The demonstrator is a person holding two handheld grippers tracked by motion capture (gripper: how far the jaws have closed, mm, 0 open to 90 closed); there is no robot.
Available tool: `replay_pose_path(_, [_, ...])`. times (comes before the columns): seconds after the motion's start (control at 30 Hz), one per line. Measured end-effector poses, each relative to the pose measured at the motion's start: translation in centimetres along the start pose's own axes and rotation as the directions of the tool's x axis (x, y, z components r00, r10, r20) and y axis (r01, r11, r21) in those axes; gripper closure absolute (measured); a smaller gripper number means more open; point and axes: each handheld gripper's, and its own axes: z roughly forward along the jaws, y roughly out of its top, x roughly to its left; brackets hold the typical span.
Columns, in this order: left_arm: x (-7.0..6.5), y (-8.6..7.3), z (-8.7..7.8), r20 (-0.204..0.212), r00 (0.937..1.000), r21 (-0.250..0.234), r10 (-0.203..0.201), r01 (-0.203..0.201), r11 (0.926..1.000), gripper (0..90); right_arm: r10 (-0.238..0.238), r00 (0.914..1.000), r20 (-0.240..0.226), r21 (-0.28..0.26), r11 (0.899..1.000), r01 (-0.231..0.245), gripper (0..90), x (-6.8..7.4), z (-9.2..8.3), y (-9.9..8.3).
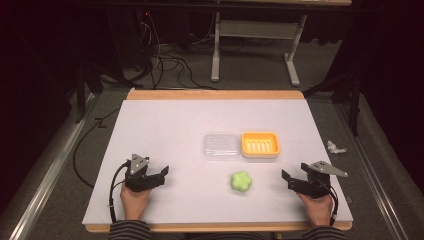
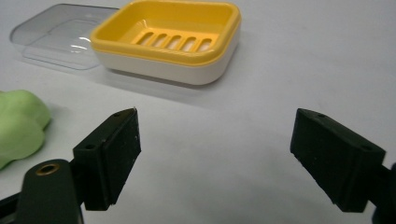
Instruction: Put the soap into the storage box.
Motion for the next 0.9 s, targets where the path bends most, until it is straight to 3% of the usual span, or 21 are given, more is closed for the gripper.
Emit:
replay_pose_path(0.1, [0.0, 0.0, 0.0, -0.006, 1.0000, -0.001, -0.006, 0.006, 1.0000, 18.7, -0.018, 0.9995, -0.025, -0.013, 1.000, 0.017, 24.6, 0.6, -0.8, 0.0])
replay_pose_path(0.33, [0.1, 0.1, 0.0, 0.000, 0.9999, 0.000, -0.012, 0.012, 0.9999, 18.7, -0.037, 0.9944, -0.099, 0.003, 0.999, 0.038, 25.5, 1.9, -1.2, 0.3])
replay_pose_path(0.43, [0.1, 0.1, 0.0, 0.001, 0.9999, -0.003, -0.015, 0.015, 0.9999, 18.7, -0.068, 0.9902, -0.122, 0.014, 0.997, 0.070, 25.8, 2.9, -1.1, 0.6])
replay_pose_path(0.5, [0.1, 0.1, 0.0, 0.002, 0.9999, -0.005, -0.015, 0.015, 0.9999, 18.7, -0.105, 0.9847, -0.139, 0.026, 0.994, 0.110, 25.9, 3.7, -0.9, 0.8])
replay_pose_path(0.73, [0.1, 0.1, -0.1, 0.003, 0.9999, -0.005, -0.016, 0.016, 0.9999, 18.6, -0.164, 0.9653, -0.204, 0.063, 0.982, 0.180, 26.4, 5.8, 0.0, 1.2])
replay_pose_path(0.9, [0.1, 0.1, -0.1, 0.003, 0.9999, -0.004, -0.016, 0.016, 0.9999, 18.6, -0.209, 0.9521, -0.224, 0.075, 0.970, 0.230, 26.5, 7.3, 0.3, 1.6])
